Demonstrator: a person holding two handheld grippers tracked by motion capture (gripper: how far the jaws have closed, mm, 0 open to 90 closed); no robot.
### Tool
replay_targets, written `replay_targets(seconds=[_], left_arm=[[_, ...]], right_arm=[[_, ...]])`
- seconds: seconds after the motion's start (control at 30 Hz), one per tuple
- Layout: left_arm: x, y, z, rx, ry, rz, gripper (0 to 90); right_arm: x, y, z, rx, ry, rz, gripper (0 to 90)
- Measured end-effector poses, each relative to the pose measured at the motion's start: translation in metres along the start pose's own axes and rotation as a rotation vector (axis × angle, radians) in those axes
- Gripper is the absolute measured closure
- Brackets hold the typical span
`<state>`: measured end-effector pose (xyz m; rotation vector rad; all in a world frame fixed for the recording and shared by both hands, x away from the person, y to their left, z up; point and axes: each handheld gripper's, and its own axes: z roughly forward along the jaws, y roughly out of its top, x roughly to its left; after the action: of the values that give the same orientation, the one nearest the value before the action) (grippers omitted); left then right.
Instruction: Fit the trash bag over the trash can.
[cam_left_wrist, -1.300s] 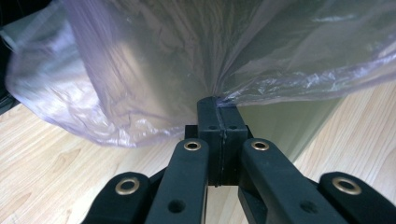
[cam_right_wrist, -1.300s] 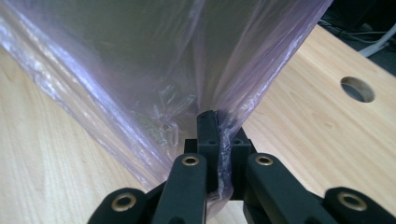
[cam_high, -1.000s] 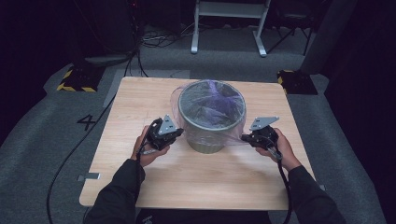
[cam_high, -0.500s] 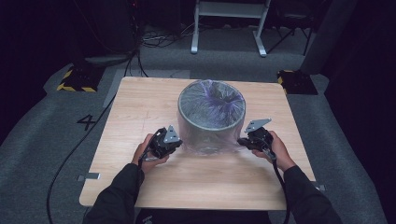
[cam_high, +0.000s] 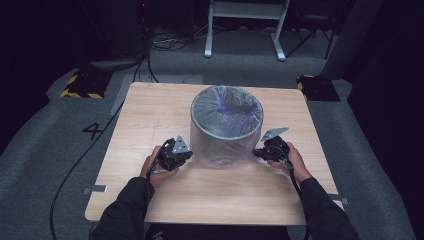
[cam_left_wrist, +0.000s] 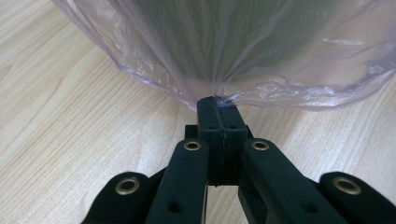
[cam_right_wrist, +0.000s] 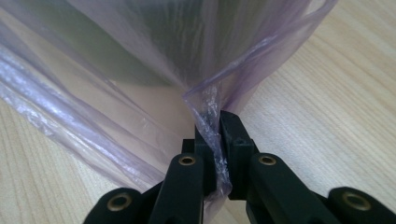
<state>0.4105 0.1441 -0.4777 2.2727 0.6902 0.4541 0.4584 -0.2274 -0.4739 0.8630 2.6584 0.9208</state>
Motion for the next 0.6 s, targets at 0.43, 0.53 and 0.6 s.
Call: replay_targets(seconds=[0.43,0.53,0.6], left_arm=[[0.002,-0.014,-0.014,-0.034,-0.004,-0.048,57.5],[-0.001,-0.014,-0.02,-0.022,0.001,-0.058,36.5],[-0.003,-0.016,-0.027,-0.056,-0.004,-0.069,29.6]], right_arm=[[-0.001,-0.006,-0.005,-0.034,-0.012,0.022,69.3],[-0.002,-0.009,-0.011,-0.066,-0.006,0.015,52.7],[-0.003,-0.01,-0.017,-0.082,-0.002,0.025,41.3]])
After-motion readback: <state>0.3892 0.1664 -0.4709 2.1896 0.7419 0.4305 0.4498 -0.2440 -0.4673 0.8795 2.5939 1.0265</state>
